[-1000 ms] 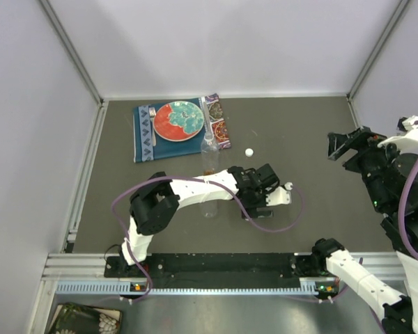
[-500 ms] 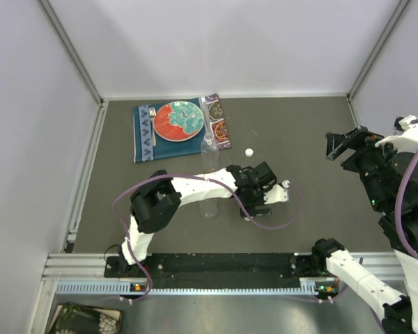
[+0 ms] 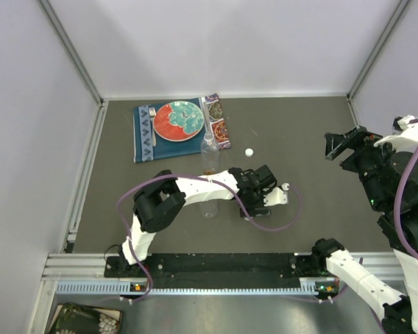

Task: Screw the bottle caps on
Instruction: Pick up the bottle cap from the center of the board.

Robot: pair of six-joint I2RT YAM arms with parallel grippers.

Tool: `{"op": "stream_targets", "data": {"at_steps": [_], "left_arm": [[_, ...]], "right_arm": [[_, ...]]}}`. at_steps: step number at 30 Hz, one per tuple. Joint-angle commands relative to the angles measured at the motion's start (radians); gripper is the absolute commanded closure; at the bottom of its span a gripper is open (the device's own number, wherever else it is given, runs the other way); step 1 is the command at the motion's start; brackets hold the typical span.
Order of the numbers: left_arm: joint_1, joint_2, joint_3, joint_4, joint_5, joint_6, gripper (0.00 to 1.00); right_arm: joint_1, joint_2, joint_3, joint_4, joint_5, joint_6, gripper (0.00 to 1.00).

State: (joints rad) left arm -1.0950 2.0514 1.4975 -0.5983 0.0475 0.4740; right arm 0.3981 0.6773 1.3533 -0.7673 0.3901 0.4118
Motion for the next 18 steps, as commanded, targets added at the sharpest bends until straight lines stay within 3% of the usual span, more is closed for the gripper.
{"op": "stream_targets", "data": {"at_steps": [1,8,13,17,18], "left_arm": [[-0.008,0.012,-0.014,0.041,-0.015,0.012,0.27],[-0.017,0.007,-0.017,0.048,-0.023,0.014,0.62],[-0.020,0.009,-0.016,0.048,-0.026,0.012,0.73],[-0.020,0.012,-0.020,0.048,-0.023,0.006,0.88],[-0.022,0.012,-0.017,0.046,-0.023,0.002,0.95]], "right_arm": [[-0.004,0.008,0.001,0.048,-0.017,0.004,0.19],[-0.004,0.015,-0.011,0.054,-0.026,0.005,0.19],[-0.004,0.021,-0.011,0.063,-0.036,0.005,0.19],[-0.004,0.024,-0.013,0.069,-0.036,-0.001,0.19],[-0.005,0.025,-0.013,0.069,-0.036,0.001,0.19]]}}
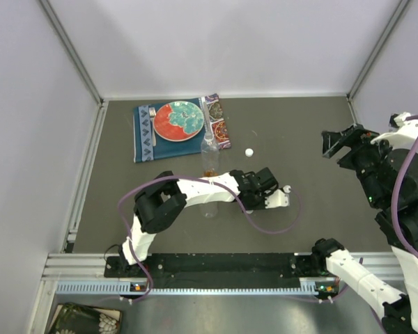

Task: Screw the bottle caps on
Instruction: Pick up the bottle cap from the center of the board.

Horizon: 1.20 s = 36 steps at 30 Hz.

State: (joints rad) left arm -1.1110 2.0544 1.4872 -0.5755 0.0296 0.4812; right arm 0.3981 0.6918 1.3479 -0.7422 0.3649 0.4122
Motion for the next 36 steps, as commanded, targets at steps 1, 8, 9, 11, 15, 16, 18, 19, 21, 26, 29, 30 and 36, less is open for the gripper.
{"op": "stream_targets", "data": {"at_steps": [1,8,9,11,15,16,18,19,21,26,29,30,36], "left_arm": [[-0.004,0.007,-0.002,0.020,-0.007,-0.009,0.99],[0.003,-0.043,0.108,-0.050,0.007,-0.053,1.00],[0.005,-0.051,0.140,-0.056,0.013,-0.059,1.00],[0.016,-0.062,0.172,-0.084,0.024,-0.065,1.00],[0.030,-0.074,0.245,-0.138,0.062,-0.070,1.00],[0.033,-0.077,0.252,-0.148,0.067,-0.072,1.00],[0.051,-0.103,0.295,-0.197,0.098,-0.104,1.00],[0.091,-0.114,0.321,-0.216,0.155,-0.118,1.00],[0.149,-0.155,0.423,-0.256,0.219,-0.177,1.00],[0.422,-0.224,0.651,-0.319,0.539,-0.360,1.00],[0.493,-0.256,0.743,-0.330,0.689,-0.449,1.00],[0.503,-0.279,0.699,-0.304,0.726,-0.478,1.00],[0.568,-0.398,0.478,0.075,1.123,-0.866,1.00]], "right_arm": [[-0.004,0.012,-0.010,0.047,-0.014,0.000,0.20],[-0.004,0.018,-0.016,0.070,-0.055,-0.007,0.23],[-0.004,0.018,-0.015,0.072,-0.060,-0.007,0.23],[-0.004,0.021,-0.015,0.075,-0.072,-0.009,0.24],[-0.004,0.020,-0.013,0.076,-0.080,-0.010,0.27],[-0.004,0.014,-0.010,0.076,-0.095,-0.015,0.27],[-0.004,0.005,-0.007,0.081,-0.101,-0.027,0.28],[-0.004,0.002,-0.010,0.084,-0.106,-0.051,0.28],[-0.004,-0.005,-0.035,0.102,-0.107,-0.078,0.28],[-0.005,-0.043,-0.208,0.326,-0.353,-0.174,0.19],[-0.004,-0.049,-0.360,0.570,-0.643,-0.220,0.20],[-0.002,-0.041,-0.403,0.624,-0.693,-0.236,0.21],[0.053,0.008,-0.498,0.852,-0.816,-0.514,0.20]]}}
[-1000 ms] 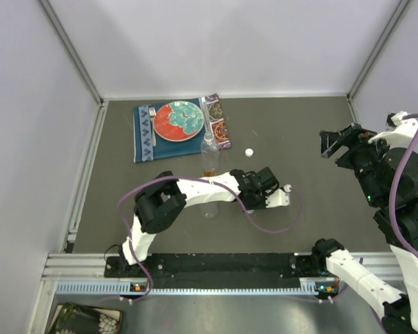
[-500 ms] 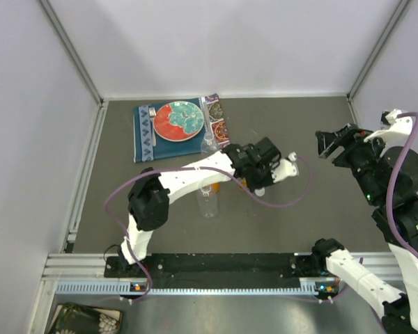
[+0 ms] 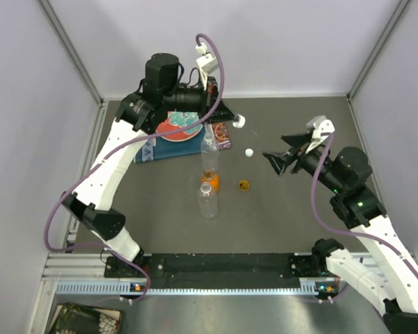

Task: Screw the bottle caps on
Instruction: Pick up the bottle cap from the center of the board.

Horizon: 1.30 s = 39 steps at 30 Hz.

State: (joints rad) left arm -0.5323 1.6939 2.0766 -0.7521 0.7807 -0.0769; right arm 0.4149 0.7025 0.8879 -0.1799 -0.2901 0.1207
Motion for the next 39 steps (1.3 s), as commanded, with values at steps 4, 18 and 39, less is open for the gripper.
{"op": "stream_targets", "data": {"at_steps": [4,18,39], "left_arm": [[-0.009,-0.057,-0.245,0.589,0.525,-0.611,1.00],[0.009,-0.080,-0.478,1.260,0.545,-1.218,1.00],[0.022,-0.128,-0.584,1.476,0.499,-1.405,1.00]], "right_arm": [[0.045,0.015,-0.063,0.496,-0.251,-0.218,0.18],[0.136,0.075,0.000,0.674,-0.322,-0.082,0.28],[0.279,0.180,0.036,0.701,-0.162,-0.224,0.50]]}}
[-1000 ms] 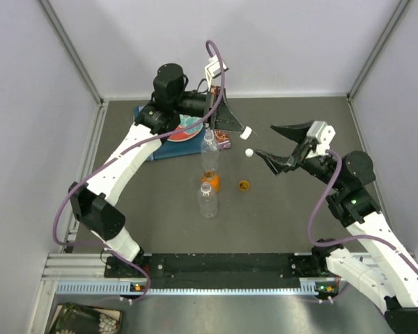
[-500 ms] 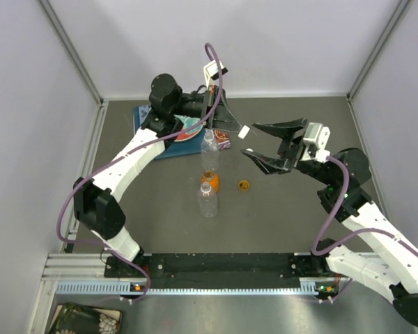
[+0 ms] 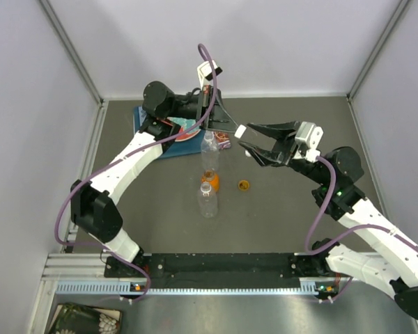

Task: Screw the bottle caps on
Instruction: Pick up the bottle cap from the center of the board.

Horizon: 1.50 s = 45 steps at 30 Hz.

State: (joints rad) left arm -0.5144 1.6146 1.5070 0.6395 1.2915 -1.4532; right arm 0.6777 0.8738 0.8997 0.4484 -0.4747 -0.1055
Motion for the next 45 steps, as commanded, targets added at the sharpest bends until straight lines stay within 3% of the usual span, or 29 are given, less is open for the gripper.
{"op": "stream_targets", "data": {"at_steps": [1,10,16,27,29,30,31,32,34,35,37,38,40,41,42,44,45], "left_arm": [[0.004,-0.048,-0.021,0.107,-0.014,-0.041,1.00],[0.005,-0.047,-0.030,0.115,-0.018,-0.049,1.00],[0.008,-0.045,-0.037,0.117,-0.020,-0.045,1.00],[0.014,-0.050,-0.054,0.121,-0.021,-0.047,0.99],[0.019,-0.051,-0.056,0.112,-0.012,-0.036,0.93],[0.020,-0.051,-0.050,0.101,-0.008,-0.017,0.86],[0.033,-0.055,-0.044,0.063,-0.003,-0.004,0.70],[0.040,-0.055,-0.036,0.036,0.002,0.013,0.61],[0.074,-0.058,-0.002,-0.041,0.009,0.088,0.46],[0.088,-0.059,0.011,-0.131,0.023,0.120,0.44],[0.137,-0.064,0.047,-0.214,0.034,0.224,0.41],[0.154,-0.073,0.058,-0.333,0.048,0.267,0.38],[0.195,-0.091,0.094,-0.557,0.049,0.506,0.38],[0.204,-0.111,0.120,-0.731,0.036,0.814,0.37],[0.209,-0.120,0.190,-1.133,-0.039,1.008,0.37],[0.180,-0.157,0.239,-1.431,-0.214,1.495,0.37],[0.165,-0.182,0.181,-1.519,-0.353,1.568,0.37]], "right_arm": [[0.019,0.013,0.021,0.085,0.024,0.004,0.50],[0.048,0.045,0.016,0.125,0.027,0.021,0.52],[0.049,0.034,0.002,0.124,0.053,0.029,0.65],[0.049,0.016,-0.004,0.124,0.065,0.069,0.79],[0.049,0.007,0.011,0.086,0.064,0.079,0.80],[0.049,0.001,0.016,0.069,0.062,0.079,0.81],[0.049,-0.010,0.031,0.020,0.055,0.081,0.81],[0.048,-0.015,0.039,-0.008,0.050,0.081,0.82],[0.048,-0.028,0.073,-0.083,0.028,0.081,0.82],[0.049,-0.039,0.085,-0.162,0.021,0.082,0.82],[0.049,-0.050,0.120,-0.253,-0.004,0.084,0.82],[0.049,-0.055,0.134,-0.348,-0.008,0.089,0.82],[0.049,-0.052,0.186,-0.445,-0.016,0.090,0.82],[0.049,-0.049,0.206,-0.512,-0.015,0.093,0.83],[0.048,-0.041,0.240,-0.602,-0.016,0.095,0.83],[0.049,-0.030,0.272,-0.690,-0.025,0.098,0.84],[0.049,-0.018,0.286,-0.752,-0.028,0.099,0.84]]}}
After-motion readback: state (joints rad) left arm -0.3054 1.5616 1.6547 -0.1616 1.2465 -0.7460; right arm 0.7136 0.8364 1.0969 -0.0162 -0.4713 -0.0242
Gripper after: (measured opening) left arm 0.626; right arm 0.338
